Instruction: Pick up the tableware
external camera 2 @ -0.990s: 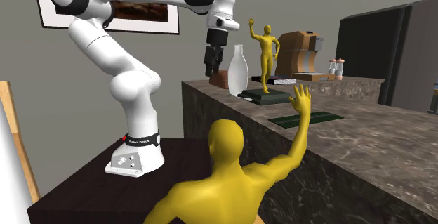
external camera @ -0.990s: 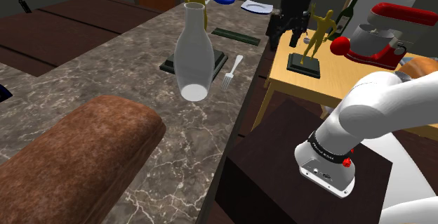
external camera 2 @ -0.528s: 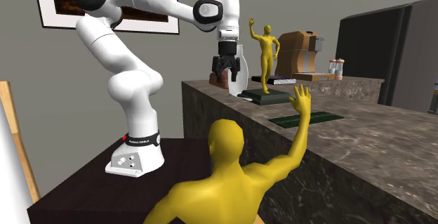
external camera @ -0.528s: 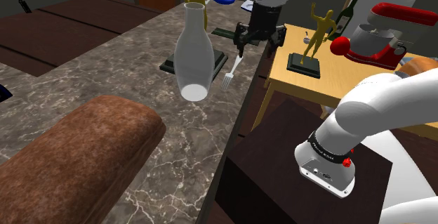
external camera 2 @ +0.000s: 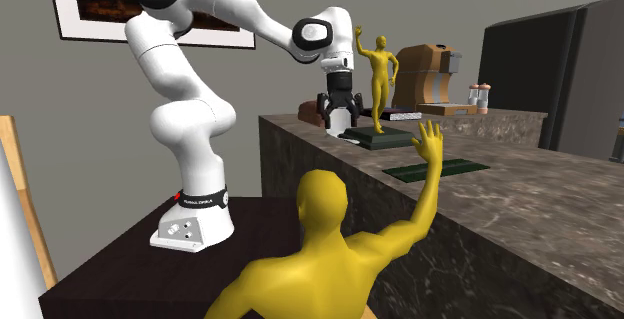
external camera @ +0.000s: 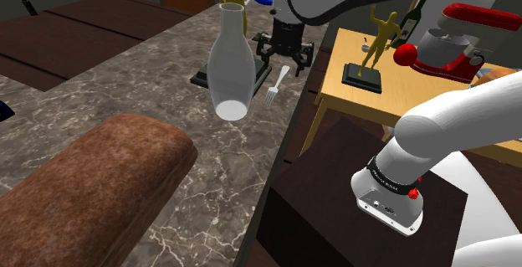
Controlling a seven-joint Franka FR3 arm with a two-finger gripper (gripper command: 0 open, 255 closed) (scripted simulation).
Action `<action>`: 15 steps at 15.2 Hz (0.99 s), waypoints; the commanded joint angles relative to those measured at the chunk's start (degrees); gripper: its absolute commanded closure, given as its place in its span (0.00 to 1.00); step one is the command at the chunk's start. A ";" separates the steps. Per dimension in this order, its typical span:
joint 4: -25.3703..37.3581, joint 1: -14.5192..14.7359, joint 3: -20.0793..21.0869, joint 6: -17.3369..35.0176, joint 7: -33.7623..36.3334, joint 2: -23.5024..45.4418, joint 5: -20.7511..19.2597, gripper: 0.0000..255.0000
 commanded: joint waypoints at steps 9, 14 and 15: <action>-3.11 -0.36 1.53 5.11 1.21 1.97 -0.01 1.00; -3.31 -0.30 1.49 5.16 1.16 1.83 0.05 1.00; -3.38 -0.27 1.44 5.14 1.12 1.73 0.09 1.00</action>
